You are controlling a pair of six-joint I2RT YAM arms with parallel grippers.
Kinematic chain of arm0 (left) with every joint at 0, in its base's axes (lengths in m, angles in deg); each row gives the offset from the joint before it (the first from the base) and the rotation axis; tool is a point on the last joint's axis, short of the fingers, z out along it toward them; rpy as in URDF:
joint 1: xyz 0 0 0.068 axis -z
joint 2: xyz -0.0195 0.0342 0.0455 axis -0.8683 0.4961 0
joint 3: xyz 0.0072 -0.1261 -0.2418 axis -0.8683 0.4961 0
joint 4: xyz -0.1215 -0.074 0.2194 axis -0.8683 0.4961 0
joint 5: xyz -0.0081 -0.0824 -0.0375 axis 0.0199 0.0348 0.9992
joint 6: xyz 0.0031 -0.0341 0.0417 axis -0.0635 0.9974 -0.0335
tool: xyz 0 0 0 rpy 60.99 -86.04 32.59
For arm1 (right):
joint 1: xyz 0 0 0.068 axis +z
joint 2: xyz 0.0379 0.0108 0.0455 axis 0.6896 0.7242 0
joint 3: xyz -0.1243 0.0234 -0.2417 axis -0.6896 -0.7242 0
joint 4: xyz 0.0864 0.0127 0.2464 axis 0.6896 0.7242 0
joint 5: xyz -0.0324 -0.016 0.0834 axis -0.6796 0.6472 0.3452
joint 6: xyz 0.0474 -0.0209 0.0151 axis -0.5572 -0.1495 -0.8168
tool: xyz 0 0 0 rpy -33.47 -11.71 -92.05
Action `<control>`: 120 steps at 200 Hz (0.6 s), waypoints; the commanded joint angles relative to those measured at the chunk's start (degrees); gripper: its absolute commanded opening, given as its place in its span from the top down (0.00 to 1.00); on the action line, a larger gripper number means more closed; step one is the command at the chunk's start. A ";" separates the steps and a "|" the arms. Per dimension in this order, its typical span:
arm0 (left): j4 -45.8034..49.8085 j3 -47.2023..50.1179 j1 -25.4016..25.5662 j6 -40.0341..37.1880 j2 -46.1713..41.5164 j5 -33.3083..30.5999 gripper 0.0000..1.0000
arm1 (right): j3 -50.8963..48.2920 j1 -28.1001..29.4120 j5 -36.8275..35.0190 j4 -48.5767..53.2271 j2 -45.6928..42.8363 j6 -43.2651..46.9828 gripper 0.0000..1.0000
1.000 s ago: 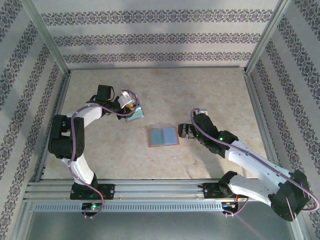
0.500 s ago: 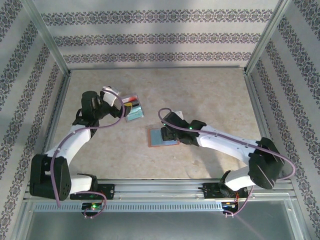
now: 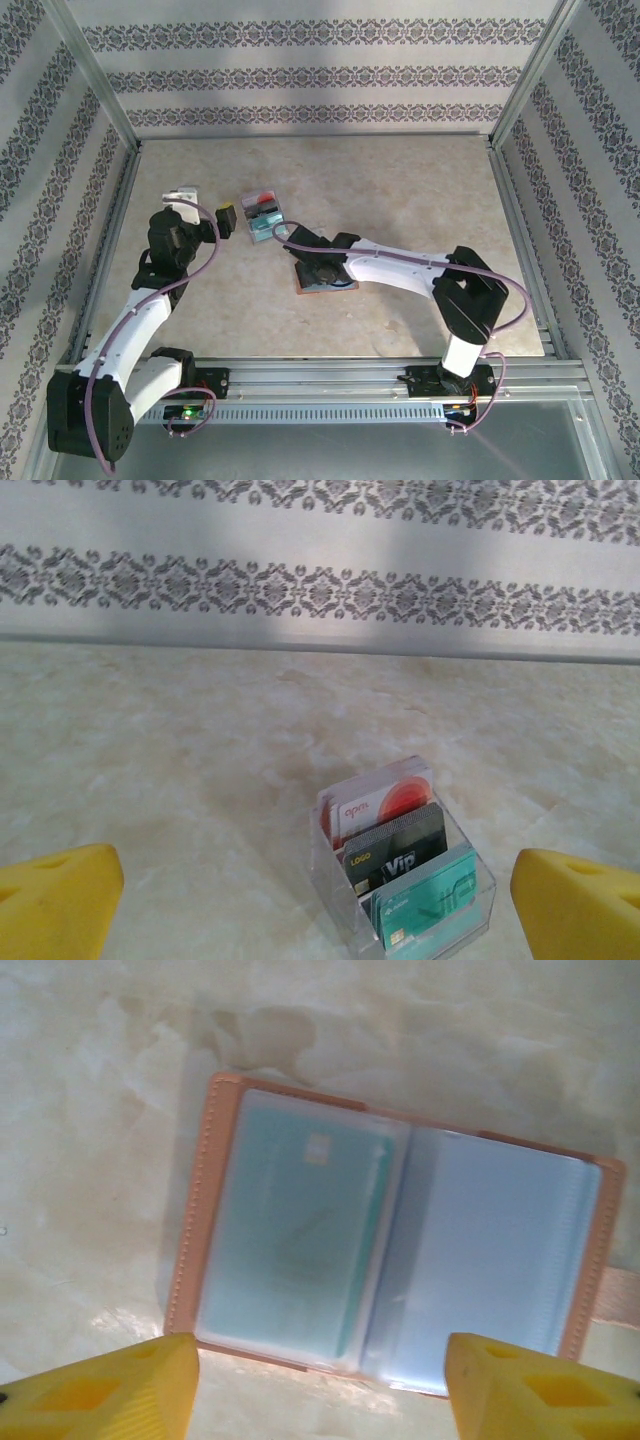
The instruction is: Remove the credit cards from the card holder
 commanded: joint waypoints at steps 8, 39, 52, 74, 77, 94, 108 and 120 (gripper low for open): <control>3.24 1.39 -0.45 4.63 -1.65 -2.73 0.01 | 4.26 0.61 0.23 2.26 4.33 1.22 0.37; 3.62 1.27 -0.45 5.00 -1.25 -2.71 0.01 | 6.18 0.53 -0.38 3.21 8.09 1.22 0.37; 3.73 1.18 -0.47 5.00 -1.06 -2.50 0.01 | 6.71 0.44 -0.51 3.64 9.42 1.14 0.36; 3.64 1.25 -0.45 5.00 -0.71 -2.22 0.01 | 7.03 0.09 -0.70 3.91 10.82 0.80 0.36; 3.64 1.23 -0.45 5.00 -0.64 -2.22 0.01 | 7.03 0.02 -0.74 3.91 10.94 0.78 0.36; 3.73 1.34 -0.45 5.00 -0.52 -2.22 0.01 | 7.02 -0.18 -0.36 3.74 11.64 0.93 0.35; 3.64 1.46 -0.45 4.91 -0.47 -2.34 0.01 | 7.28 -0.22 0.12 3.65 12.17 1.13 0.34; 3.59 1.44 -0.45 4.82 -0.37 -2.47 0.01 | 7.46 -0.22 0.76 3.48 12.61 1.37 0.34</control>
